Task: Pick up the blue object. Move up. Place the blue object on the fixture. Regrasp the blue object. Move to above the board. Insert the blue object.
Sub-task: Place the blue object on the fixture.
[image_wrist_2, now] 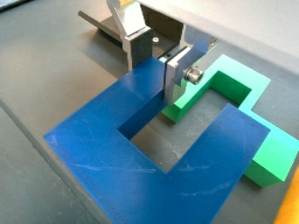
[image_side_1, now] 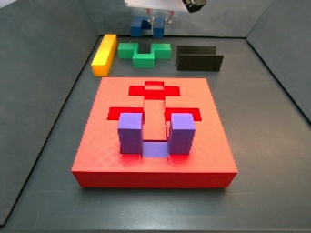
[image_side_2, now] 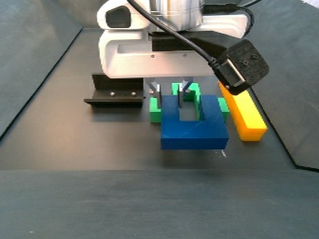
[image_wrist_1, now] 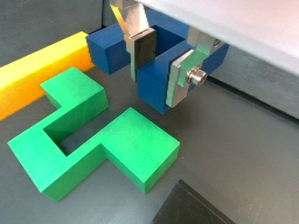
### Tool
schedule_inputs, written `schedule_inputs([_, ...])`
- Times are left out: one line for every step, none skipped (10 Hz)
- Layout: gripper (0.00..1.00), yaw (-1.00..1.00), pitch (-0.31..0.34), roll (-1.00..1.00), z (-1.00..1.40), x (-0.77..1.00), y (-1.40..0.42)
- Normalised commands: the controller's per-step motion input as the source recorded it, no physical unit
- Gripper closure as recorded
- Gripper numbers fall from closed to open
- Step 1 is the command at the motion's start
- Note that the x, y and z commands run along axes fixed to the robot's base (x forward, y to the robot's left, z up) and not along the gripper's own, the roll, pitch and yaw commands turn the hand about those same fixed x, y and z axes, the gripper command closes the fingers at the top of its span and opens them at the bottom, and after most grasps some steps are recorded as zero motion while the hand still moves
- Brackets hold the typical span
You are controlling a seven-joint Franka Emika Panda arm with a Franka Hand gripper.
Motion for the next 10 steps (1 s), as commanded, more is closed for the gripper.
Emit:
schedule_inputs([1.0, 0.0, 0.0, 0.0, -0.08, -0.02, 0.0])
schedule_inputs([1.0, 0.0, 0.0, 0.0, -0.03, 0.0, 0.0])
schedule_inputs([1.0, 0.0, 0.0, 0.0, -0.02, 0.0, 0.0])
schedule_inputs([1.0, 0.0, 0.003, 0.0, -0.01, 0.0, -0.01])
schedule_inputs([1.0, 0.0, 0.003, -0.05, 0.0, 0.0, 0.0])
schedule_inputs([1.0, -0.09, 0.154, -0.54, 0.09, 0.41, 0.04])
schedule_inputs([1.0, -0.14, 0.254, -0.74, 0.46, 0.75, 0.0])
schedule_inputs([1.0, -0.12, 0.289, -0.82, 0.57, 0.83, 0.0])
schedule_inputs([1.0, -0.13, 0.22, -0.84, 0.43, 0.76, -0.08])
schedule_inputs([1.0, -0.14, 0.129, -0.82, 0.28, 0.71, -0.11])
